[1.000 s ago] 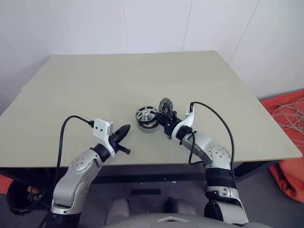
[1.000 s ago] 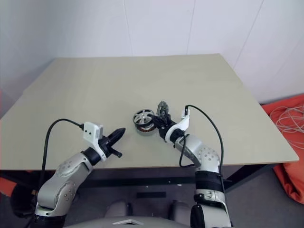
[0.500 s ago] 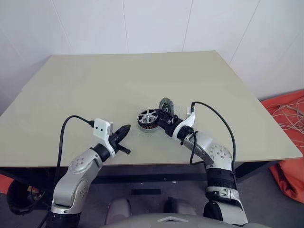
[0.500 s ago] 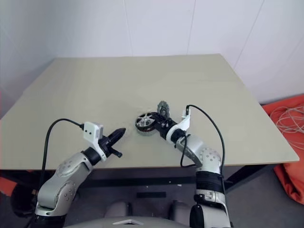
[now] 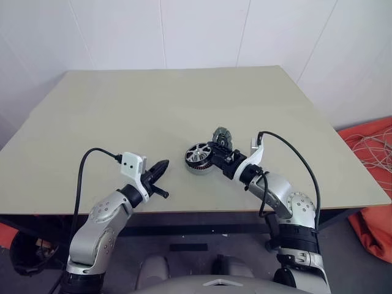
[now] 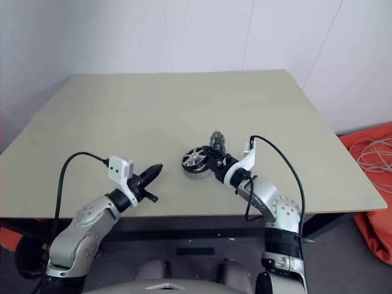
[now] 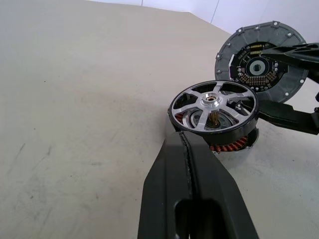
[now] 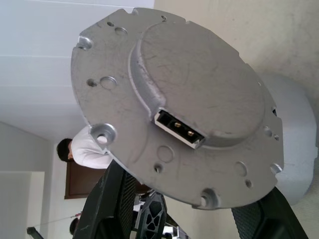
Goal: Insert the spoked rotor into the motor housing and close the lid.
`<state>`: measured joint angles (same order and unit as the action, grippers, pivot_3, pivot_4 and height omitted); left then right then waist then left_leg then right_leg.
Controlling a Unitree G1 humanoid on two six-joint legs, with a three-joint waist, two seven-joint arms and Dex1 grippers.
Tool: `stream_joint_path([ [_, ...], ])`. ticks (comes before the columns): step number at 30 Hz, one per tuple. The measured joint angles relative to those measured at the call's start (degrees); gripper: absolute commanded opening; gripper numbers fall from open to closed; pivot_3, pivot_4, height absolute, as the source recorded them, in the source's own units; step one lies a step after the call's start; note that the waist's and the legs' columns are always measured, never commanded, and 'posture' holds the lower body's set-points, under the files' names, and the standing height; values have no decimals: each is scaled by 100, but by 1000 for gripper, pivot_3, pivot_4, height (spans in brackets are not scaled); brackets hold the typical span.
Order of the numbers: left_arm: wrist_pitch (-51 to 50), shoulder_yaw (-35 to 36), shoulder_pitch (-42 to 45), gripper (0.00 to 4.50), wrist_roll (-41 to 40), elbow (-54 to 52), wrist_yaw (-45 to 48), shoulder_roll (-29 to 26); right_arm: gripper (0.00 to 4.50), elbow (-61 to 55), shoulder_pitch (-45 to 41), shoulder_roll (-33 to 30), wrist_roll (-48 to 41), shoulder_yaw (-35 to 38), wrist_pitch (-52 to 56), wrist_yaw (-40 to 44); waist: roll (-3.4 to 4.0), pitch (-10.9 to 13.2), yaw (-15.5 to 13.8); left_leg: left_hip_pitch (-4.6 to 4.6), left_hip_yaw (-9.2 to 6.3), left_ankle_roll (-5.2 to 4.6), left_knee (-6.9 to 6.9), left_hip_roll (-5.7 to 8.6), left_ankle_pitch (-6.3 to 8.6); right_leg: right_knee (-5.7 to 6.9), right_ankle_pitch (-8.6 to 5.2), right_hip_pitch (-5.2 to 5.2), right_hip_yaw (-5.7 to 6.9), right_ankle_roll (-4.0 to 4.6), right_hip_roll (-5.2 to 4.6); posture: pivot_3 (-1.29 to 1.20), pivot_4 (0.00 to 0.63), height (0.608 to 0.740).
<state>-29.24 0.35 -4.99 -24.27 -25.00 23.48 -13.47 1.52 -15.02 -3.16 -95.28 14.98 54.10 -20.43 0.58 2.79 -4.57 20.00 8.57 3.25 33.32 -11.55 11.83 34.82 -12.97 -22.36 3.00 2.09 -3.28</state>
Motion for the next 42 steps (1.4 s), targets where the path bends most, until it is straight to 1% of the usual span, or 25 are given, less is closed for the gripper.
stream_joint_path([
  [7, 0, -2, 3, 0, 0, 0, -2, 1, 2947, 0, 0, -9, 4, -46, -68, -75, 0, 0, 1, 0, 0, 0, 0, 0, 0, 0, 0, 0, 0, -1, 0, 0, 0, 740],
  [12, -2, 3, 2, 0, -2, -1, -3, -1, 2947, 61, 15, -31, 1, -171, -22, -401, -2, -1, 5, -2, 0, 2, 0, 0, -1, 1, 0, 1, 0, 0, 0, 0, 0, 740],
  [20, -4, 13, -3, 0, -8, -2, -5, -5, 2947, 171, 19, -80, -324, -216, 5, -776, -16, -14, 4, -6, 0, 2, 0, 0, -1, 0, -5, 6, 0, 7, 0, 0, 0, 740],
  [30, -4, 13, -8, 0, -13, -1, -5, -4, 2947, 209, 21, -227, -444, -274, 37, -848, -23, -19, 3, -6, 0, 2, 1, 0, -1, 0, -4, 6, 0, 6, 0, 0, 0, 740],
  [42, -4, 12, -25, 0, -38, -1, -4, 0, 2947, 186, 57, -431, -804, -352, 73, -884, -23, -19, -1, -5, 0, 2, 1, 1, -1, -1, -4, 6, 0, 6, -1, 0, 0, 740],
])
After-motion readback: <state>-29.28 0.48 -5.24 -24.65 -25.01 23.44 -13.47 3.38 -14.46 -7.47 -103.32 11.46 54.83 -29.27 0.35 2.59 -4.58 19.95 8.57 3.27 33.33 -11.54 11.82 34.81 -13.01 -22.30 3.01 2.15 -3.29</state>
